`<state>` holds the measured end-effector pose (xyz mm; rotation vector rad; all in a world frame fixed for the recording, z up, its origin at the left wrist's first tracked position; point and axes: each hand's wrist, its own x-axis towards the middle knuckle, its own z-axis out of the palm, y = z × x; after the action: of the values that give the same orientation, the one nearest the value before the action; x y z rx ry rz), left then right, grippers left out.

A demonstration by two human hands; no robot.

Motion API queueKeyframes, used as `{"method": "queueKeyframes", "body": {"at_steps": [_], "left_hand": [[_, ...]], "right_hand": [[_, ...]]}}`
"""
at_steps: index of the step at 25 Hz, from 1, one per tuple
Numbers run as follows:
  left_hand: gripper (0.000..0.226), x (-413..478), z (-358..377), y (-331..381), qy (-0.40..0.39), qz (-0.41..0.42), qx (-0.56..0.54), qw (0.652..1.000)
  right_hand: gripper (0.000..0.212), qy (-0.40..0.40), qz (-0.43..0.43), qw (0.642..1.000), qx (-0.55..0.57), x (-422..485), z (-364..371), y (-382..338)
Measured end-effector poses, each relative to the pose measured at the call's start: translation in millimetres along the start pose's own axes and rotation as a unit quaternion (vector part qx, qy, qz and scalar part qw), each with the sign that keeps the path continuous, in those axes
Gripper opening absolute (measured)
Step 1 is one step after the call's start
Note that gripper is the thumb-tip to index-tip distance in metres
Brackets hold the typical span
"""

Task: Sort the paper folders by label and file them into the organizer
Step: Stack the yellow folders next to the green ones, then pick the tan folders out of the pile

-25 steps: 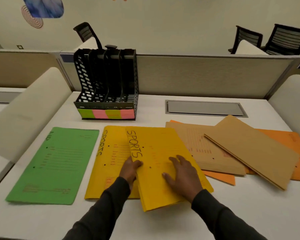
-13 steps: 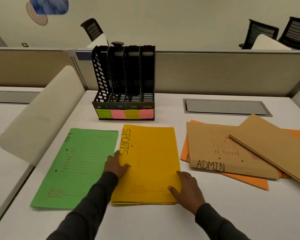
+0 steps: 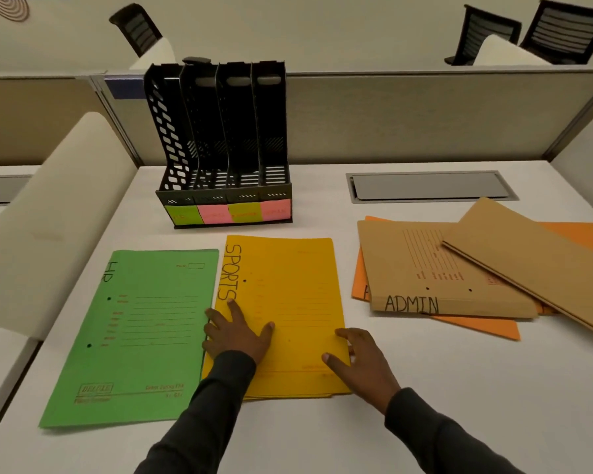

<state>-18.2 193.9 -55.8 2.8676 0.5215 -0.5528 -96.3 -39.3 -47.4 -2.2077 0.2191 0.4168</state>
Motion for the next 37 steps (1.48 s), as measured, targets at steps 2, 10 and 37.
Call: {"method": "queueKeyframes", "body": {"at_steps": [2,10,37], "left_hand": [[0.112,-4.7,5.7,4.9,0.011,-0.002,0.019,1.000],[0.097,-54.4,49.3,77.3,0.024,0.131,0.041,0.990],[0.053,-78.3,63.4,268.6,0.063,-0.147,-0.574,0.803]], "right_hand": [[0.063,-0.012,0.015,0.998,0.059,-2.8,-4.3,2.9],[0.053,-0.042,-0.014,0.999,0.009,-22.0,-52.5,42.3],[0.088,0.058,0.130,0.934,-0.327,-1.2,-389.6,304.2]]}}
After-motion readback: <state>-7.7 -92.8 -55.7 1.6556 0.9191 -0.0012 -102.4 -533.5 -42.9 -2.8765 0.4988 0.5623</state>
